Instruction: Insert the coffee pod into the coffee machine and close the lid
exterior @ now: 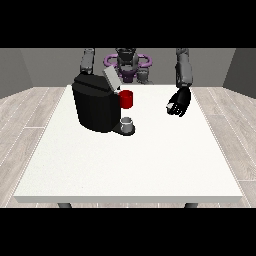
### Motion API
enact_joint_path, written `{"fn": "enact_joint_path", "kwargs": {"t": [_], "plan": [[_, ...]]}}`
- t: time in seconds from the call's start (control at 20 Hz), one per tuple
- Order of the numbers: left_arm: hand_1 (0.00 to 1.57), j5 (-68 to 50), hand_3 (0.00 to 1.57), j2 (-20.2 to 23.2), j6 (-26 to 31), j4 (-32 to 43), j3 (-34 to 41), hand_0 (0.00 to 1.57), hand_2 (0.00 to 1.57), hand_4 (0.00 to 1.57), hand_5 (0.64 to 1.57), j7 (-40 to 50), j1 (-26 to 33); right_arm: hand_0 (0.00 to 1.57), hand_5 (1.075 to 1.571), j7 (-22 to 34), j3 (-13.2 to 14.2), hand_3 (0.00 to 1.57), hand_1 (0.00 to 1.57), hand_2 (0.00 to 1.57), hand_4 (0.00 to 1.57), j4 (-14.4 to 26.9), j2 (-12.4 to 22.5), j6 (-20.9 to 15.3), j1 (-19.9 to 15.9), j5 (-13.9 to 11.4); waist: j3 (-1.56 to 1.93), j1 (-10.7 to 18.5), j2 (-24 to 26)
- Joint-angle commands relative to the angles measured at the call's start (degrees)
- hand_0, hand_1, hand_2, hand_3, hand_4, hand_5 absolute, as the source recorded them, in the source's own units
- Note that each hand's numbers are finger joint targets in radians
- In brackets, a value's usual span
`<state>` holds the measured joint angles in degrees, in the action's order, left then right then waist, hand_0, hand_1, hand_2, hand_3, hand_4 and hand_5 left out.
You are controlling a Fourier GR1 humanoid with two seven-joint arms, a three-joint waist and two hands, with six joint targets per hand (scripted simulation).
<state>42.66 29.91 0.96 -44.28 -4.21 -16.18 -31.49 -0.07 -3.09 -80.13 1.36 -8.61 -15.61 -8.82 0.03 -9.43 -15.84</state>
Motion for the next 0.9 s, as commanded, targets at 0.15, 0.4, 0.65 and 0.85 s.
{"fn": "enact_joint_path", "kwargs": {"t": [0.15, 0.4, 0.65, 0.85], "plan": [[0.76, 5.5, 0.86, -0.5, 0.9, 5.8, -1.7, 0.76, 0.98, 0.4, 1.571, -0.1, -3.2, 0.0, 1.571, -1.8, -0.9, 0.0, 0.0, 0.0, 0.0, 2.9, -1.3, -0.6, 1.2, -0.1, -0.04, -0.5, 1.2], [1.12, 5.8, 1.09, -3.2, 0.0, 8.1, -0.3, 1.12, 1.2, 0.39, 1.571, -2.2, -4.9, 0.0, 1.571, -0.7, 0.4, 0.0, 0.0, 0.0, 0.0, 4.3, -0.9, -0.3, 0.2, 0.3, -0.05, 0.2, 2.4], [1.42, 0.8, 1.33, -3.4, 6.5, 4.4, 1.8, 1.42, 1.4, 0.49, 1.571, -6.7, -6.3, 0.0, 1.571, -0.4, 3.0, 0.0, 0.0, 0.0, 0.0, 8.9, 1.8, -2.9, 1.7, -2.1, -0.02, 3.7, 6.6], [1.45, 0.6, 1.35, -5.7, 9.7, 5.1, 2.7, 1.45, 1.43, 0.53, 1.571, -2.4, -10.4, 0.0, 1.571, -1.1, 3.0, 0.0, 0.0, 0.0, 0.0, 11.1, 1.2, -3.5, -0.8, -2.8, -0.01, 2.7, 6.1]]}}
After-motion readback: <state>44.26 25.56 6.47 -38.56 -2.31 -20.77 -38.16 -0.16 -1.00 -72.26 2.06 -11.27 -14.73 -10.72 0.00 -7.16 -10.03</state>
